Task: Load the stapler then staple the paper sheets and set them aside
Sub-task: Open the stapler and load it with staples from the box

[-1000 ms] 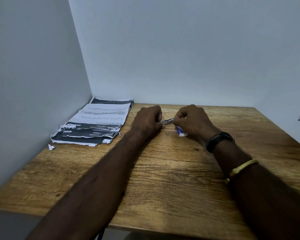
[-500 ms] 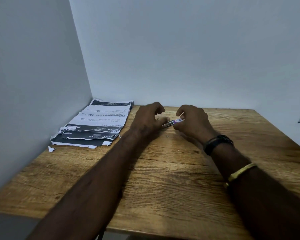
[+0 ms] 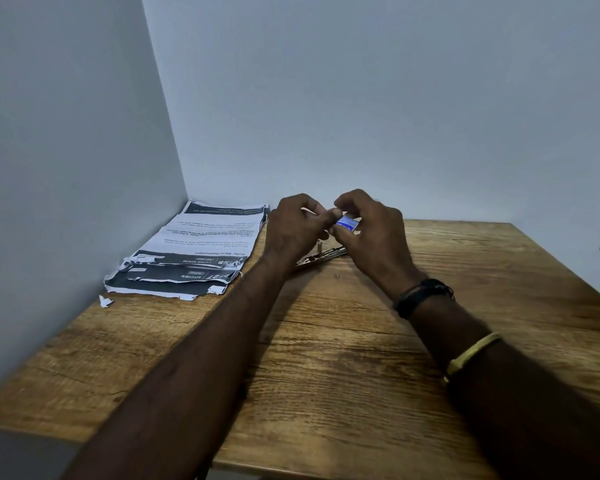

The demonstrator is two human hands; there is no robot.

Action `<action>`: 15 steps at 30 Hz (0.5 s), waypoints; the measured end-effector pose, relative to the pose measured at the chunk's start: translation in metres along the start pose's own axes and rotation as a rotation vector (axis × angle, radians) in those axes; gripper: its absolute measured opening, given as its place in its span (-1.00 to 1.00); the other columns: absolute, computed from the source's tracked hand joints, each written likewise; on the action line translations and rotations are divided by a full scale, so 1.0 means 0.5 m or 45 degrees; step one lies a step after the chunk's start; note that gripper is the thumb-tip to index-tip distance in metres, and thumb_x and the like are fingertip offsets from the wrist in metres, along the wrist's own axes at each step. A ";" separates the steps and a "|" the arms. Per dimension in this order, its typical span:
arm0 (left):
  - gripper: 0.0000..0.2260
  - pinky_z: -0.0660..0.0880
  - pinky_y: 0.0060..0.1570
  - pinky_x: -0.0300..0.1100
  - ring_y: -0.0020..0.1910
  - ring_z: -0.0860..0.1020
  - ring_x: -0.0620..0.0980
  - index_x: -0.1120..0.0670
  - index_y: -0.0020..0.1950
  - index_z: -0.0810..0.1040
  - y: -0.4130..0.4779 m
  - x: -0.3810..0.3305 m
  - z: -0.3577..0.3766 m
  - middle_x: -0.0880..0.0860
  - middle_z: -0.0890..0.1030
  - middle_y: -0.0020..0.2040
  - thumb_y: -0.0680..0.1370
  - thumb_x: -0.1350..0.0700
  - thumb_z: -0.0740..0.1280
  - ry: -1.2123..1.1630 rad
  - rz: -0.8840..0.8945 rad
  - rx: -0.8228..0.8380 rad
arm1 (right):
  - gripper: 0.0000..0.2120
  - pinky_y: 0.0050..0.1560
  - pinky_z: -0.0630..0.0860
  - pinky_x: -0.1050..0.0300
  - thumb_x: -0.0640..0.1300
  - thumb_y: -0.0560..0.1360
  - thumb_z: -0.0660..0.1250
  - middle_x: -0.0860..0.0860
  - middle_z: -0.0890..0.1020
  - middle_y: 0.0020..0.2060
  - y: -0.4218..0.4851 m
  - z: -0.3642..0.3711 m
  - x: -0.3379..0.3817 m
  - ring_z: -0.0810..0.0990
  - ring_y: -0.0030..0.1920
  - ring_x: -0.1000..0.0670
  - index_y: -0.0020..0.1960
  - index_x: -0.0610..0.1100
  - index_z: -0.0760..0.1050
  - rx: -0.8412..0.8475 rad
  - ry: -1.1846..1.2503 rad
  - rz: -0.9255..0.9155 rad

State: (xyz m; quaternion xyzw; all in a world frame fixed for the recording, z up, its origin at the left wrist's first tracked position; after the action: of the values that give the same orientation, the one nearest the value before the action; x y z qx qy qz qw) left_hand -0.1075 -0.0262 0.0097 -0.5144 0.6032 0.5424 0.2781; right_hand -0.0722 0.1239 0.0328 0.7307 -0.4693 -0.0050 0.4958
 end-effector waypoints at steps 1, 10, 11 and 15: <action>-0.72 0.57 -0.40 -0.23 -0.36 0.71 -0.04 0.22 -0.10 0.59 0.001 0.008 0.002 0.11 0.72 -0.34 0.45 0.04 0.57 -0.128 -0.061 0.028 | -0.71 -0.08 0.59 0.07 -0.19 0.42 0.54 -0.01 0.69 -0.07 0.000 -0.002 0.002 0.63 -0.04 -0.04 0.11 -0.10 0.58 -0.017 0.015 -0.007; -0.82 0.62 -0.34 -0.27 -0.39 0.66 -0.03 0.25 -0.14 0.62 0.007 0.047 -0.003 0.20 0.69 -0.30 0.48 0.16 0.55 -0.536 -0.300 0.071 | -0.71 -0.04 0.64 -0.05 -0.09 0.41 0.60 -0.03 0.69 -0.06 -0.002 -0.007 -0.007 0.63 -0.05 0.00 0.09 -0.13 0.68 -0.014 0.078 -0.022; -0.82 0.63 -0.34 -0.27 -0.39 0.66 -0.03 0.24 -0.16 0.63 0.009 0.050 -0.005 0.19 0.69 -0.30 0.49 0.16 0.54 -0.530 -0.309 0.060 | -0.71 -0.05 0.65 -0.04 -0.10 0.40 0.60 -0.03 0.69 -0.06 -0.002 -0.009 -0.010 0.63 -0.06 0.01 0.09 -0.12 0.69 -0.018 0.069 -0.017; -0.81 0.65 -0.31 -0.24 -0.42 0.63 -0.04 0.19 -0.22 0.64 0.010 0.061 -0.008 0.15 0.68 -0.35 0.51 0.12 0.52 -0.483 -0.353 0.035 | -0.71 -0.04 0.63 -0.05 -0.08 0.40 0.60 -0.03 0.72 -0.10 -0.002 -0.009 -0.015 0.64 -0.11 0.00 0.09 -0.11 0.73 -0.006 0.057 0.001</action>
State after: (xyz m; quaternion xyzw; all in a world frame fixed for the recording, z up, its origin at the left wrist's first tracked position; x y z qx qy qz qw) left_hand -0.1210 -0.0405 -0.0148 -0.4775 0.4709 0.5777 0.4654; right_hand -0.0735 0.1327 0.0308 0.7292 -0.4584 0.0107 0.5079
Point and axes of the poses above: each hand's wrist, its own y-axis towards the middle knuckle, its own z-axis out of the palm, x = y × z, the point moved 9 cm from there along y, towards the middle knuckle
